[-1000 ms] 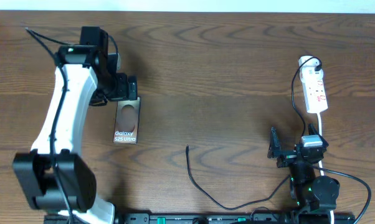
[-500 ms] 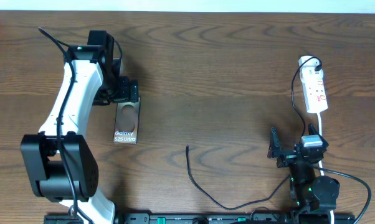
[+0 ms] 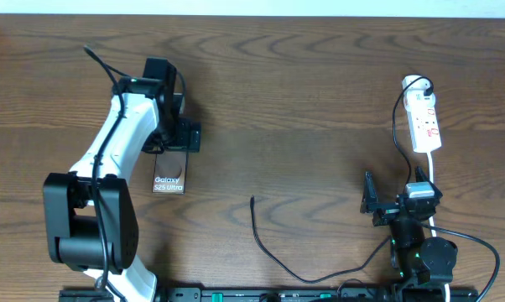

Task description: Plug charger to phone and switch on socket

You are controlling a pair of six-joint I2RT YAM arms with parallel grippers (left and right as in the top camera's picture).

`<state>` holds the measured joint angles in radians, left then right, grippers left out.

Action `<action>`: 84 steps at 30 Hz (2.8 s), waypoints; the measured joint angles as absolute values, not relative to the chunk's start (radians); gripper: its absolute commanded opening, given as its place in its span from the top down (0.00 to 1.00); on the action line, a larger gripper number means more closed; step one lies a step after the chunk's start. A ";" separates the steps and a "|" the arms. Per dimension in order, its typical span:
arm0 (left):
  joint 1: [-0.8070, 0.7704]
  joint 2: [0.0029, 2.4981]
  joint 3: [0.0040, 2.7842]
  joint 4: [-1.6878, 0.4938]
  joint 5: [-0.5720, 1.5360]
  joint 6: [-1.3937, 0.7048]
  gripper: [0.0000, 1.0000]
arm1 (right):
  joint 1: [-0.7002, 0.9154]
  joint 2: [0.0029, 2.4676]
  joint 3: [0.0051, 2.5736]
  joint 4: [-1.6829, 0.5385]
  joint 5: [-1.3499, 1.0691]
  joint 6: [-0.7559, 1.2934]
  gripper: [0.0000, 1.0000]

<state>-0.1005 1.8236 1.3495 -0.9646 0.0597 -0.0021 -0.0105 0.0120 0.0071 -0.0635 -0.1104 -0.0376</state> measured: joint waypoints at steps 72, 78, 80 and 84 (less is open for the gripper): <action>-0.080 1.824 1.121 -0.672 0.012 -0.002 0.00 | -0.010 0.012 0.007 -0.064 -0.110 -0.038 0.01; -0.080 1.824 1.105 -0.662 0.012 -0.002 0.00 | -0.010 0.012 0.007 -0.064 -0.110 -0.038 0.01; -0.080 1.824 1.089 -0.657 0.012 -0.002 0.00 | -0.011 0.012 0.007 -0.064 -0.110 -0.038 0.01; -0.080 1.824 1.066 -0.647 0.015 -0.002 0.00 | -0.010 0.012 0.007 -0.064 -0.110 -0.038 0.01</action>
<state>-0.0803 1.8236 1.0664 -0.6472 0.0151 -0.0021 -0.0105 0.0120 0.0071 -0.0635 -0.1104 -0.0376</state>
